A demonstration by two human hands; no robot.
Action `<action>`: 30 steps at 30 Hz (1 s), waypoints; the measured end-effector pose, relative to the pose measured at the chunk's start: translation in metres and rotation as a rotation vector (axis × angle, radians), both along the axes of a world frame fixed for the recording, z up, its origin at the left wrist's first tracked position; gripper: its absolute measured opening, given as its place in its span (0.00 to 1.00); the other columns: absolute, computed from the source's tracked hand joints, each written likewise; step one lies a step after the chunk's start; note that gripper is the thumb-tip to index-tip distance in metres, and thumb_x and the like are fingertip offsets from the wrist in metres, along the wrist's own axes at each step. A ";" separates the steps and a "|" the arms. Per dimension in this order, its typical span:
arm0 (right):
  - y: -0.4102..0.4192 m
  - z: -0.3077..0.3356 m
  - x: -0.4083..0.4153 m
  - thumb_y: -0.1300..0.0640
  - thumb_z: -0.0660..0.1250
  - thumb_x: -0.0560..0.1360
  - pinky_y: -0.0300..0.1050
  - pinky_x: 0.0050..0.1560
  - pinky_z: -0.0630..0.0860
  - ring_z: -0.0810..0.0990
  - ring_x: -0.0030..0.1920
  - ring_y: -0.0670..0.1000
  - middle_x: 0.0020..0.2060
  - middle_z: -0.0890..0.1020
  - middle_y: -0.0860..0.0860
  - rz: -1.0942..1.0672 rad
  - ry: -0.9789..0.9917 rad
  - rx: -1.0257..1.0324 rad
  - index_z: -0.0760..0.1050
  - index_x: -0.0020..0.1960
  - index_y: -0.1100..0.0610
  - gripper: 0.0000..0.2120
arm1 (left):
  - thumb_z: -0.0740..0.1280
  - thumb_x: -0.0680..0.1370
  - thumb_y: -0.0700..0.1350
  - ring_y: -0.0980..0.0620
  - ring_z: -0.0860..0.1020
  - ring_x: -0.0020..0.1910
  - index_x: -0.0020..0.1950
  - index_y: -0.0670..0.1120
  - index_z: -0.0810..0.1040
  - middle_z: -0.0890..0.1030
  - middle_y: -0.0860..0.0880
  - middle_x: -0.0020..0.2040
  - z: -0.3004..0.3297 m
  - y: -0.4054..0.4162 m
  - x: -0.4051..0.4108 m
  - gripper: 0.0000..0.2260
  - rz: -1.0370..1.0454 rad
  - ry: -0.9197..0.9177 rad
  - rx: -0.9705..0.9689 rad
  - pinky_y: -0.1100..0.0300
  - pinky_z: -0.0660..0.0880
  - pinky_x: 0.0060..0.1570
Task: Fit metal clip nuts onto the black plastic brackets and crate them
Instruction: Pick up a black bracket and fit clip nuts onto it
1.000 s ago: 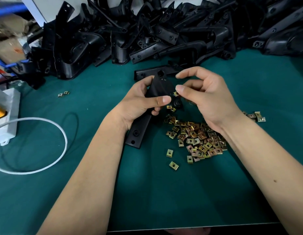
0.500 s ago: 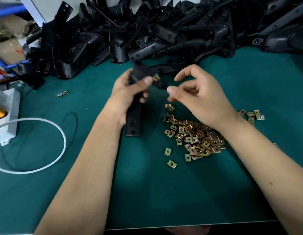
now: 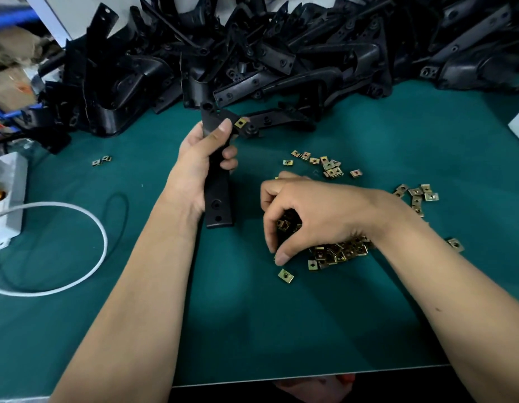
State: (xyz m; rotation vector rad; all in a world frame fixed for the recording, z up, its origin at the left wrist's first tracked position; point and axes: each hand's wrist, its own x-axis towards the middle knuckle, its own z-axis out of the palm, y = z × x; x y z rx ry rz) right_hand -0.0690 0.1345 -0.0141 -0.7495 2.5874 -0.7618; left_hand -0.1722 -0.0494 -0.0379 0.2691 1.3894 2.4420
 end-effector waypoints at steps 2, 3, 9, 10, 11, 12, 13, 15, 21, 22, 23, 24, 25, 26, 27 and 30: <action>0.000 -0.002 0.001 0.43 0.81 0.67 0.47 0.64 0.63 0.66 0.56 0.41 0.48 0.73 0.41 -0.006 0.013 -0.013 0.84 0.41 0.43 0.08 | 0.68 0.77 0.39 0.58 0.68 0.31 0.45 0.47 0.70 0.74 0.51 0.40 -0.001 0.003 0.002 0.08 -0.018 0.028 -0.020 0.69 0.65 0.27; 0.000 -0.003 0.001 0.43 0.80 0.68 0.46 0.63 0.65 0.67 0.56 0.41 0.48 0.74 0.40 -0.015 0.019 -0.030 0.84 0.41 0.45 0.08 | 0.68 0.77 0.38 0.58 0.67 0.31 0.45 0.47 0.69 0.73 0.51 0.41 -0.001 0.003 0.002 0.08 -0.023 0.047 -0.031 0.69 0.65 0.27; 0.002 -0.008 -0.005 0.51 0.79 0.72 0.45 0.53 0.76 0.80 0.46 0.45 0.41 0.84 0.44 -0.147 0.077 -0.236 0.82 0.42 0.49 0.07 | 0.67 0.78 0.37 0.59 0.65 0.30 0.47 0.47 0.69 0.74 0.53 0.40 -0.002 0.003 0.003 0.08 -0.060 0.116 -0.052 0.69 0.64 0.28; 0.002 -0.009 -0.006 0.53 0.79 0.73 0.43 0.49 0.77 0.81 0.43 0.45 0.39 0.84 0.44 -0.180 0.094 -0.286 0.81 0.42 0.51 0.07 | 0.67 0.78 0.37 0.59 0.65 0.30 0.48 0.47 0.69 0.73 0.52 0.42 -0.002 0.003 0.003 0.08 -0.067 0.122 -0.059 0.69 0.64 0.28; 0.002 -0.010 -0.007 0.54 0.78 0.74 0.41 0.47 0.77 0.82 0.41 0.45 0.38 0.84 0.45 -0.212 0.123 -0.335 0.81 0.42 0.52 0.07 | 0.67 0.78 0.37 0.59 0.65 0.30 0.48 0.47 0.68 0.72 0.52 0.43 -0.002 0.003 0.003 0.08 -0.075 0.127 -0.066 0.69 0.65 0.28; 0.003 -0.011 -0.008 0.55 0.77 0.75 0.40 0.46 0.77 0.82 0.40 0.44 0.37 0.84 0.45 -0.246 0.150 -0.383 0.80 0.43 0.54 0.07 | 0.67 0.78 0.37 0.59 0.65 0.30 0.48 0.47 0.68 0.70 0.51 0.43 -0.003 0.003 0.003 0.09 -0.082 0.134 -0.074 0.69 0.65 0.28; 0.005 -0.012 -0.009 0.56 0.76 0.76 0.40 0.45 0.77 0.82 0.38 0.44 0.36 0.84 0.46 -0.284 0.166 -0.426 0.78 0.44 0.55 0.07 | 0.67 0.78 0.37 0.59 0.64 0.30 0.47 0.47 0.68 0.69 0.51 0.42 -0.003 0.004 0.003 0.09 -0.085 0.143 -0.086 0.68 0.65 0.28; 0.009 -0.014 -0.010 0.57 0.75 0.77 0.43 0.45 0.78 0.82 0.37 0.44 0.35 0.84 0.47 -0.355 0.193 -0.457 0.78 0.45 0.55 0.07 | 0.68 0.78 0.37 0.58 0.64 0.31 0.46 0.47 0.69 0.68 0.52 0.39 -0.004 0.004 0.004 0.09 -0.086 0.150 -0.109 0.68 0.65 0.29; 0.014 -0.022 -0.016 0.59 0.70 0.80 0.46 0.52 0.78 0.83 0.41 0.46 0.42 0.87 0.47 -0.485 0.247 -0.455 0.80 0.48 0.43 0.10 | 0.68 0.78 0.36 0.58 0.63 0.30 0.51 0.46 0.74 0.74 0.50 0.45 -0.004 0.003 0.004 0.07 -0.175 0.089 -0.104 0.68 0.65 0.28; 0.014 -0.023 -0.019 0.60 0.69 0.81 0.43 0.51 0.78 0.83 0.42 0.43 0.43 0.87 0.44 -0.528 0.266 -0.472 0.82 0.50 0.44 0.11 | 0.68 0.78 0.36 0.59 0.64 0.30 0.52 0.45 0.75 0.75 0.49 0.46 -0.004 0.003 0.005 0.06 -0.204 0.076 -0.106 0.68 0.65 0.28; 0.015 -0.024 -0.021 0.62 0.68 0.81 0.38 0.50 0.76 0.82 0.42 0.40 0.42 0.86 0.41 -0.580 0.279 -0.500 0.84 0.52 0.48 0.11 | 0.67 0.78 0.36 0.58 0.64 0.30 0.53 0.44 0.76 0.74 0.49 0.46 -0.003 0.002 0.006 0.06 -0.235 0.063 -0.099 0.68 0.65 0.27; 0.016 -0.024 -0.023 0.63 0.67 0.81 0.33 0.48 0.74 0.81 0.41 0.38 0.39 0.85 0.38 -0.636 0.275 -0.543 0.85 0.53 0.51 0.11 | 0.67 0.79 0.37 0.58 0.64 0.30 0.57 0.42 0.74 0.74 0.49 0.46 -0.003 0.003 0.008 0.07 -0.267 0.048 -0.081 0.68 0.65 0.27; 0.016 -0.024 -0.025 0.64 0.66 0.82 0.31 0.45 0.73 0.80 0.38 0.36 0.37 0.84 0.37 -0.691 0.246 -0.602 0.86 0.52 0.52 0.11 | 0.66 0.81 0.40 0.58 0.65 0.30 0.61 0.43 0.70 0.73 0.49 0.46 -0.002 0.004 0.009 0.11 -0.294 0.026 -0.058 0.68 0.66 0.27; 0.018 -0.025 -0.027 0.64 0.65 0.82 0.32 0.44 0.73 0.79 0.36 0.37 0.36 0.84 0.38 -0.745 0.210 -0.658 0.86 0.51 0.52 0.12 | 0.65 0.82 0.43 0.58 0.65 0.30 0.64 0.46 0.66 0.73 0.49 0.46 -0.002 0.007 0.011 0.13 -0.320 0.006 -0.040 0.68 0.66 0.27; 0.018 -0.025 -0.028 0.64 0.65 0.82 0.35 0.44 0.73 0.78 0.36 0.38 0.36 0.84 0.40 -0.790 0.172 -0.712 0.86 0.50 0.51 0.13 | 0.65 0.83 0.46 0.58 0.66 0.29 0.65 0.47 0.64 0.73 0.50 0.45 -0.001 0.010 0.014 0.14 -0.333 -0.007 -0.043 0.69 0.67 0.27; 0.022 -0.023 -0.031 0.65 0.64 0.82 0.41 0.44 0.74 0.79 0.39 0.43 0.38 0.85 0.44 -0.871 0.030 -0.905 0.86 0.50 0.52 0.14 | 0.62 0.84 0.55 0.59 0.68 0.27 0.65 0.47 0.65 0.76 0.54 0.39 0.000 0.020 0.020 0.16 -0.347 -0.011 -0.127 0.69 0.68 0.26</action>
